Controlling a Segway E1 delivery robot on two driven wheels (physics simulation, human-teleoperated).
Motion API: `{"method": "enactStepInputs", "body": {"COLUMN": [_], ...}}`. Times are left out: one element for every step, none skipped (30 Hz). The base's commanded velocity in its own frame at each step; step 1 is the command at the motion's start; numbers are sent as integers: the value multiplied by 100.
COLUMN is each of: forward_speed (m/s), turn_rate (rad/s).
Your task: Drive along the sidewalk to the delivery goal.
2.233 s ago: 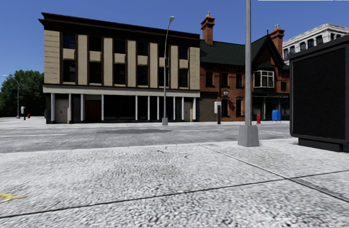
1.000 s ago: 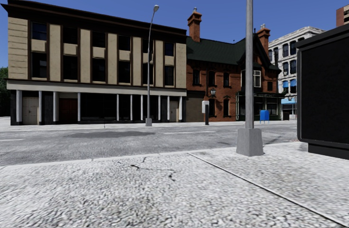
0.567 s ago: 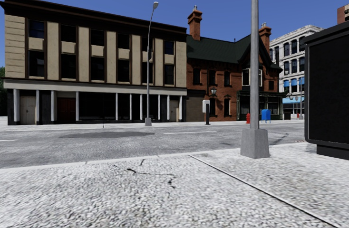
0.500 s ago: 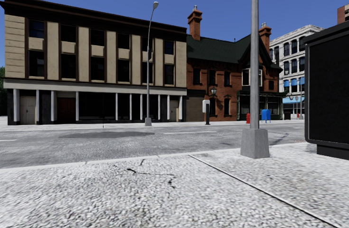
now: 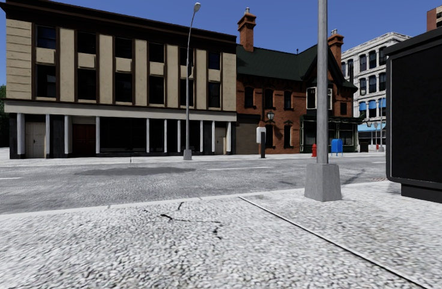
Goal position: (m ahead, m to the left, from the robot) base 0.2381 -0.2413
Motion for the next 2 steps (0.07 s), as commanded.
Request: {"method": "enactStepInputs", "body": {"forward_speed": [0, 0], "turn_rate": [0, 0]}}
